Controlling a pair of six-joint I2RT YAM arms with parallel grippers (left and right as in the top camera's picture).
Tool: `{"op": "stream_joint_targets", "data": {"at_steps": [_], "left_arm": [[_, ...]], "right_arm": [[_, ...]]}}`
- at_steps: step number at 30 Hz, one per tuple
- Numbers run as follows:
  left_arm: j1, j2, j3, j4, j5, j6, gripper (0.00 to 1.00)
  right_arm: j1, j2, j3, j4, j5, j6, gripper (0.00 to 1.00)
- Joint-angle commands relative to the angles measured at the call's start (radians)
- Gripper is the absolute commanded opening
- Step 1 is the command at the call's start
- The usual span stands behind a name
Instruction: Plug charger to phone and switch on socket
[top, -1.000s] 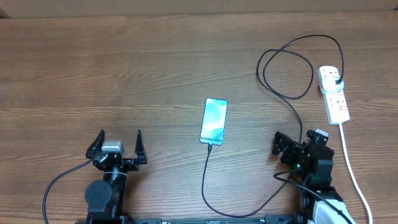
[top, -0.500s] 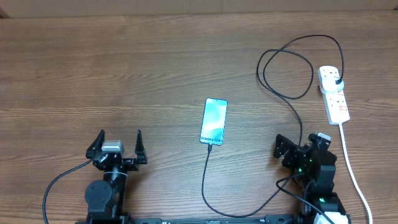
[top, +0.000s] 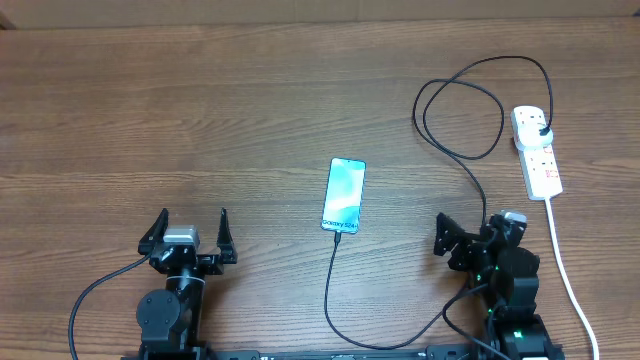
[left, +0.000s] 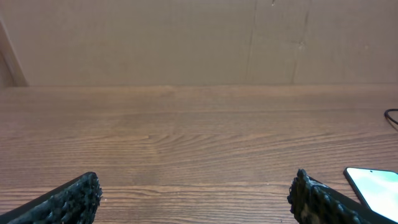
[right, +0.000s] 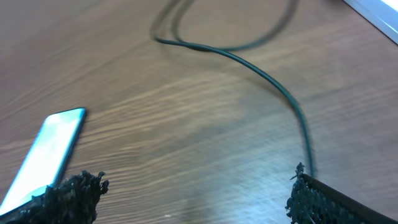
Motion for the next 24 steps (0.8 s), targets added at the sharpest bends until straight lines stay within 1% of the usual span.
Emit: {"op": "stream_joint_targets", "data": {"at_steps": [1, 3, 8, 22, 24], "left_arm": [[-0.005, -0.011, -0.003, -0.002, 0.002, 0.023, 1.00], [-0.005, -0.011, -0.003, -0.002, 0.002, 0.023, 0.99], [-0.005, -0.011, -0.003, -0.002, 0.002, 0.023, 1.00], [-0.005, -0.011, -0.003, -0.002, 0.002, 0.023, 1.00], [-0.005, -0.011, -0.003, -0.002, 0.002, 0.023, 1.00]], "right_arm": [[0.043, -0.062, -0.010, 0.002, 0.006, -0.090, 1.00], [0.061, -0.106, -0.010, 0.002, 0.006, -0.112, 1.00], [0.081, -0.212, -0.010, 0.000, 0.006, -0.111, 1.00], [0.082, -0.471, -0.010, -0.001, 0.014, -0.111, 1.00], [0.082, -0.488, -0.010, -0.001, 0.014, -0.112, 1.00]]}}
